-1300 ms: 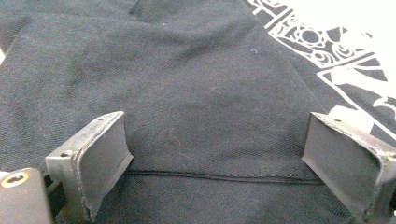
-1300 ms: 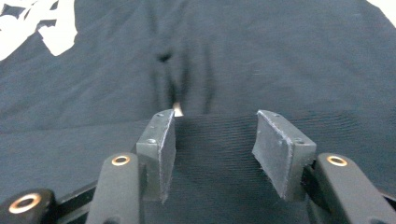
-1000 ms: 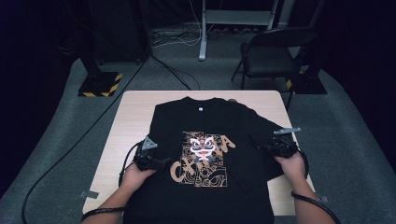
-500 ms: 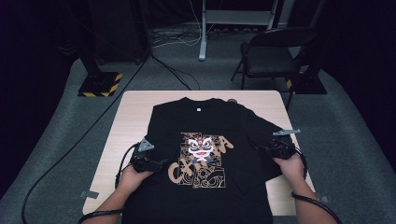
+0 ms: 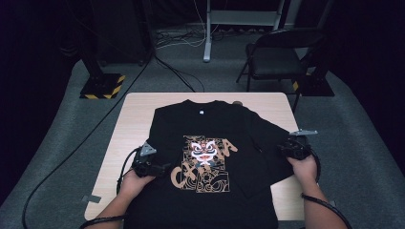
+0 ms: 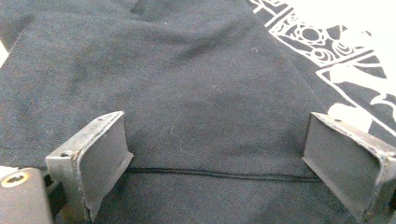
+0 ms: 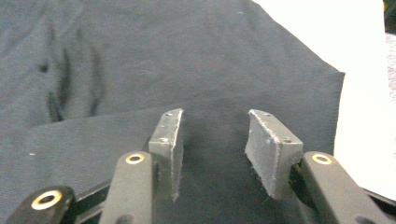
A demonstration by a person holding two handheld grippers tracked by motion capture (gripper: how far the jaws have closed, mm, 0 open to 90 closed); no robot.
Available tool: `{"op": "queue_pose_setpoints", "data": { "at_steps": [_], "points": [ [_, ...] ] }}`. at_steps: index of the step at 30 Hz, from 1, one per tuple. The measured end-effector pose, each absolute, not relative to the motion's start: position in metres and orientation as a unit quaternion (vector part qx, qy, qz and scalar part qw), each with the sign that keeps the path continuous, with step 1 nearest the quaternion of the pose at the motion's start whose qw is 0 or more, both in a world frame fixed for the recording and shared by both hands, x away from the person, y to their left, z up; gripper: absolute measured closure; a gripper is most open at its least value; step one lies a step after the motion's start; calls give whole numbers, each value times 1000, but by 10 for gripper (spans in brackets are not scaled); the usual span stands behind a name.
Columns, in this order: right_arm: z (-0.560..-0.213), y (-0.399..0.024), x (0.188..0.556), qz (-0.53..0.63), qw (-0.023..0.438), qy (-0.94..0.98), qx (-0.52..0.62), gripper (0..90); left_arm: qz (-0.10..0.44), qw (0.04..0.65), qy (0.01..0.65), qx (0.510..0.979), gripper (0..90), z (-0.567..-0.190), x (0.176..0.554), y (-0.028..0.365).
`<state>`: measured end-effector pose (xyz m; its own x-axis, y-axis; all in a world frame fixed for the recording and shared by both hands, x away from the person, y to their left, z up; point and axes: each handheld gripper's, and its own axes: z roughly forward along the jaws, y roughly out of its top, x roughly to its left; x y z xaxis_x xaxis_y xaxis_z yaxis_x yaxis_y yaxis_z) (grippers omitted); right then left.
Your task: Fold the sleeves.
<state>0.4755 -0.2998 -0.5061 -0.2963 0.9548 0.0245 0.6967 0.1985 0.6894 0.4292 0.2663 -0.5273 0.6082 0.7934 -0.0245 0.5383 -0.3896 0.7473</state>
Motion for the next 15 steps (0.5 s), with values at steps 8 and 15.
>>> {"op": "queue_pose_setpoints", "data": {
  "at_steps": [8, 15],
  "points": [
    [-508, -311, 472, 298, 237, 731, 566, 581, 172, 372, 408, 816, 71, -527, 429, 266],
    [-510, -320, 469, 291, 253, 712, 587, 561, 172, 371, 408, 816, 71, -527, 429, 266]
  ]
}}
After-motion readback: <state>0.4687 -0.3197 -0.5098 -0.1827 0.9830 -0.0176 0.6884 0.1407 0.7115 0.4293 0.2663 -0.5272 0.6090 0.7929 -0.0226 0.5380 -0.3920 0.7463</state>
